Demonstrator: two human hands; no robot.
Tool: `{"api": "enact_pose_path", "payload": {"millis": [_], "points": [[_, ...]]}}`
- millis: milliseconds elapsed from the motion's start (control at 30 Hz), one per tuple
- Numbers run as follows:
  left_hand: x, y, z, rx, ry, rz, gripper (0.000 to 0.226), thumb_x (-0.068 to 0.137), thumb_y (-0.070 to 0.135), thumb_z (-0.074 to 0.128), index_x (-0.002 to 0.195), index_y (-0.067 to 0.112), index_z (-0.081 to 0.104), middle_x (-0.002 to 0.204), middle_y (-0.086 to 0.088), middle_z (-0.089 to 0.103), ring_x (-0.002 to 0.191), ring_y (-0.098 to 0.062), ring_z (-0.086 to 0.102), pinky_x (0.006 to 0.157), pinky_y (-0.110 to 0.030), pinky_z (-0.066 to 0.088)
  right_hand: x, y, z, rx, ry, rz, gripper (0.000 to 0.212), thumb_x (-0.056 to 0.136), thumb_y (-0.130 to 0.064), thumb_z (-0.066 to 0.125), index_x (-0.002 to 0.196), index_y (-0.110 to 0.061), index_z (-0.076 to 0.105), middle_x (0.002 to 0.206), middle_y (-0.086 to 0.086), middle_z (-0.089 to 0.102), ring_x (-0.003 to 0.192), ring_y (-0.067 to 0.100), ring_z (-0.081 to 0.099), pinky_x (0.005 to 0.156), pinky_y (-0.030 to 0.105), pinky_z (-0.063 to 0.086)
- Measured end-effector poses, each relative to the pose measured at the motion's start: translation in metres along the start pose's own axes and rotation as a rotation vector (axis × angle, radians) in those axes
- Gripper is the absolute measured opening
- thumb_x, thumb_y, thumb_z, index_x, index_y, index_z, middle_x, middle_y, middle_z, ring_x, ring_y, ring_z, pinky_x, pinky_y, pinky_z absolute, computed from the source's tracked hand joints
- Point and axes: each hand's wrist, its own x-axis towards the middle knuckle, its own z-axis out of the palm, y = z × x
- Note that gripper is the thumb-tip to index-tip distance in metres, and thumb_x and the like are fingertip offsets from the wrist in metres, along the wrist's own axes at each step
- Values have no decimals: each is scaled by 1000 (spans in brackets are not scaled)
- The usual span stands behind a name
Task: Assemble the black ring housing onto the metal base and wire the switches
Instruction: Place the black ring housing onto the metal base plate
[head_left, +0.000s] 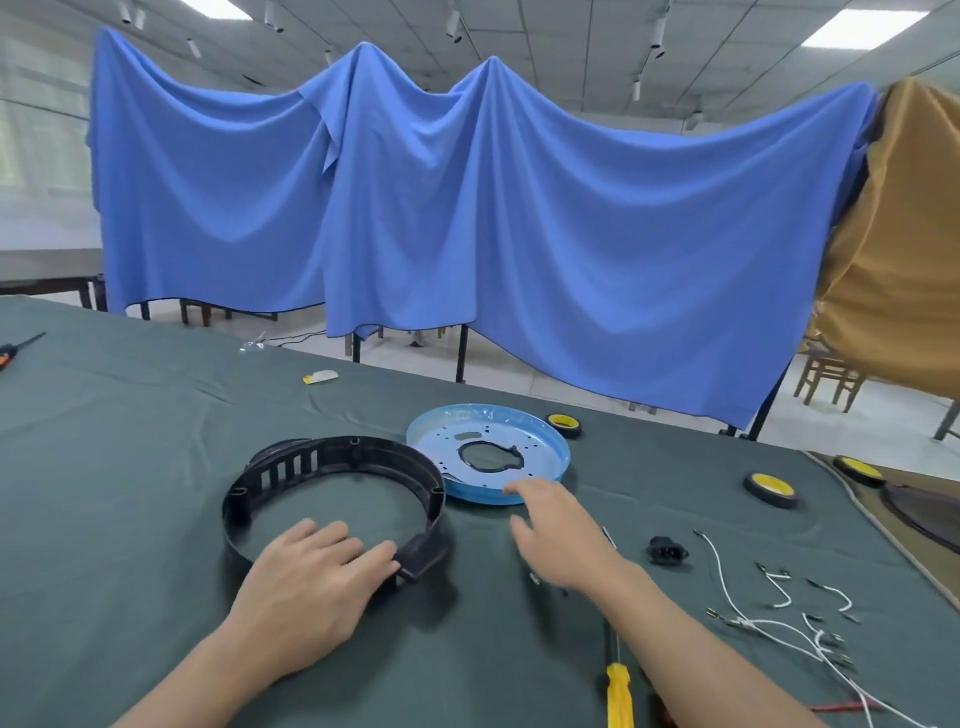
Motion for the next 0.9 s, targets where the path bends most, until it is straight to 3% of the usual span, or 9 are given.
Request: {"api": "enact_pose_path", "payload": {"millis": [100, 200, 333, 400, 500, 600, 733, 833, 900], "points": [[-2, -11, 7, -20, -6, -125, 32, 96, 32, 45, 79, 20, 70, 61, 6, 57, 62, -25, 58, 58, -36, 41, 20, -3, 5, -47, -4, 12, 46, 97, -19, 39, 143, -16, 37, 147, 0, 41, 134, 22, 34, 108, 36, 33], [-3, -15, 12, -94, -9, -287, 34, 95, 31, 41, 85, 20, 72, 76, 9, 67, 70, -24, 64, 70, -36, 40, 37, -7, 13, -116, -33, 17, 43, 97, -20, 39, 139, -15, 40, 132, 6, 53, 122, 29, 45, 96, 38, 38], [-2, -19, 18, -158, -87, -393, 35, 93, 31, 39, 89, 23, 73, 83, 12, 69, 79, -20, 67, 79, -32, 33, 47, -16, 26, -346, 14, -5, 14, 95, -23, 42, 103, -16, 52, 101, 5, 59, 100, 30, 53, 74, 38, 35], [1, -23, 23, -176, -136, -525, 36, 93, 34, 37, 89, 26, 73, 86, 15, 70, 87, -19, 67, 82, -31, 29, 50, -18, 31, -397, 72, -19, 12, 97, -24, 45, 101, -18, 53, 100, 4, 60, 98, 29, 54, 71, 37, 32], [4, -26, 34, -213, -178, -700, 30, 94, 31, 44, 93, 27, 74, 105, 10, 71, 106, -21, 63, 94, -33, 27, 54, -16, 35, -323, 108, 29, 17, 96, -17, 48, 111, -18, 56, 107, 3, 63, 101, 27, 54, 78, 38, 35], [11, -27, 41, -242, -222, -745, 19, 99, 21, 55, 101, 26, 74, 132, 1, 63, 126, -23, 53, 104, -32, 21, 56, -15, 33, -228, 135, 62, 19, 93, -8, 50, 108, -15, 58, 104, 3, 64, 99, 26, 55, 83, 35, 37], [23, -26, 38, -308, -297, -782, 28, 104, 29, 41, 118, 29, 66, 155, -1, 40, 143, -14, 32, 116, -31, 11, 51, -16, 20, -70, 314, 3, 15, 90, 0, 48, 91, -13, 54, 82, 0, 53, 79, 24, 42, 103, 36, 30], [28, -22, 29, -334, -365, -780, 40, 105, 34, 37, 140, 24, 50, 161, -4, 26, 149, -16, 20, 120, -33, 7, 42, -19, 4, 38, 413, -17, 21, 91, 4, 46, 105, -6, 58, 94, 5, 59, 86, 23, 45, 116, 39, 11], [32, -18, 23, -357, -389, -782, 48, 105, 37, 36, 149, 18, 39, 163, -4, 19, 151, -17, 14, 121, -32, 5, 36, -26, -9, 115, 475, -54, 20, 94, 3, 46, 108, -3, 58, 98, 7, 59, 89, 23, 46, 115, 38, 16]]}}
